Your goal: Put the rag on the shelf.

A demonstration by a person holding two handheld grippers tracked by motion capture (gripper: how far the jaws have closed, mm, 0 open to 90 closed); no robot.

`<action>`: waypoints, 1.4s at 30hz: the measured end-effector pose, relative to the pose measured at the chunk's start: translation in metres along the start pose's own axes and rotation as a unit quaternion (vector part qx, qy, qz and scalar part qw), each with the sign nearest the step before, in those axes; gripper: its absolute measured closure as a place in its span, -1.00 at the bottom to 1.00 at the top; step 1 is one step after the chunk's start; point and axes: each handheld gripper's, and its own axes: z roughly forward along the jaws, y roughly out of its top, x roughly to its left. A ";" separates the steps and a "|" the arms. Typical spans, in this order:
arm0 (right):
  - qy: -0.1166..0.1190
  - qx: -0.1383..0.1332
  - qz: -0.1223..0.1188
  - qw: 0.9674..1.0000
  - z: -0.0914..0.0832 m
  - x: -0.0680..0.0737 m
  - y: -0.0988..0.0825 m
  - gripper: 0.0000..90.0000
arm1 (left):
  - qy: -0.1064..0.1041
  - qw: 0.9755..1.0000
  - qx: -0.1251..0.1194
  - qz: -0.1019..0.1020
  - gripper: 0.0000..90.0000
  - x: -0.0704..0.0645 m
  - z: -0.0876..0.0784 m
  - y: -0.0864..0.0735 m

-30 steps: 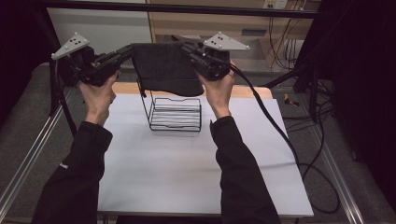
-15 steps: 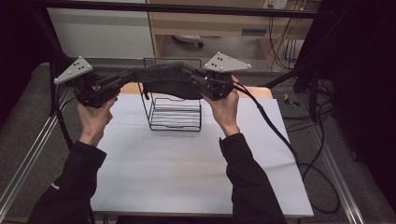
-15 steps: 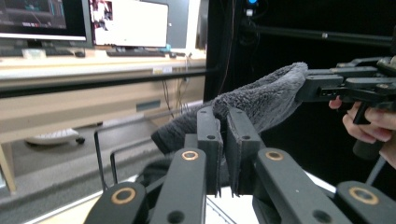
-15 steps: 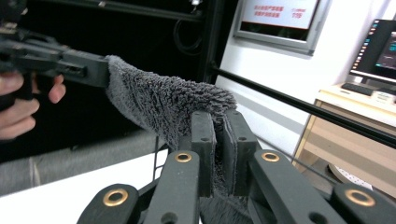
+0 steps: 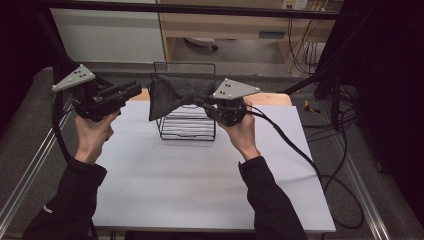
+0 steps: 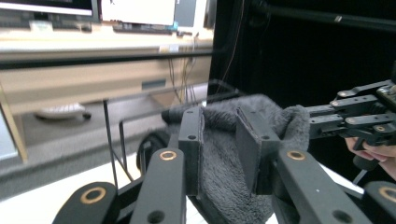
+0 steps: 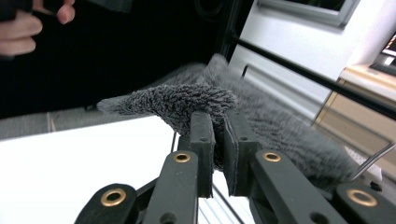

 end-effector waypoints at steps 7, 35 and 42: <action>0.015 0.029 0.019 0.999 0.003 0.001 -0.019 0.67 | 0.018 0.999 0.051 -0.007 0.50 0.004 0.033 -0.022; -0.054 0.025 0.160 0.985 0.015 -0.018 -0.039 0.66 | 0.054 0.994 0.096 0.000 0.81 0.008 0.086 0.018; -0.061 0.013 0.170 0.983 0.017 -0.019 -0.038 0.95 | 0.026 0.998 0.056 -0.006 0.85 0.002 0.063 0.028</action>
